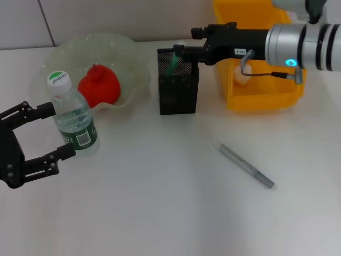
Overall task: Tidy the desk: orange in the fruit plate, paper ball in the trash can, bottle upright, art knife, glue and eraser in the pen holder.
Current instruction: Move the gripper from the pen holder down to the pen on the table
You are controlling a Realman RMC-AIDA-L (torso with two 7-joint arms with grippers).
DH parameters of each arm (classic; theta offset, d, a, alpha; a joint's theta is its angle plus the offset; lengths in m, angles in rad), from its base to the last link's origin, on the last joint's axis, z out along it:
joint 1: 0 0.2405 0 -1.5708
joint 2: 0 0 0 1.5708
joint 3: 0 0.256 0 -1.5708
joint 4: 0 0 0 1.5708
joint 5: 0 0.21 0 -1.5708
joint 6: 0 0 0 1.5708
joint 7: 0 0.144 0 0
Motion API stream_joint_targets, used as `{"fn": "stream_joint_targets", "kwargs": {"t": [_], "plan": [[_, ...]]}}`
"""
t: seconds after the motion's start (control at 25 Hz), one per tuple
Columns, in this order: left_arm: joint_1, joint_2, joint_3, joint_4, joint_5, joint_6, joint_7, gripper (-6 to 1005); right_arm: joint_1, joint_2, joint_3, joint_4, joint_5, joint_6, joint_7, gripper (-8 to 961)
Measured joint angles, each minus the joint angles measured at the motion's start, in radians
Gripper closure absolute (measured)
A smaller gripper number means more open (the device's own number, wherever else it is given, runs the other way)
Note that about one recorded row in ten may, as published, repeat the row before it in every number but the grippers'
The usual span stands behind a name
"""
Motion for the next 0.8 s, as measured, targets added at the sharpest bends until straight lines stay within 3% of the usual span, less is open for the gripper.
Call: {"fn": "stream_joint_targets", "kwargs": {"t": [0.32, 0.48, 0.68, 0.8], "plan": [[0.002, 0.0, -0.007, 0.001, 0.0, 0.001, 0.0, 165, -0.117, 0.001, -0.003, -0.156, 0.0, -0.095, 0.037, 229], [0.004, 0.002, -0.008, 0.002, 0.0, 0.003, 0.0, 165, -0.143, 0.001, -0.003, -0.188, -0.014, -0.126, 0.053, 194], [0.01, 0.004, -0.009, 0.002, 0.0, 0.008, 0.0, 164, -0.174, 0.002, -0.023, -0.268, -0.124, -0.17, 0.13, 176], [0.014, 0.005, -0.009, 0.002, 0.0, 0.01, 0.0, 163, -0.201, 0.003, -0.099, -0.352, -0.234, -0.179, 0.209, 176]]}}
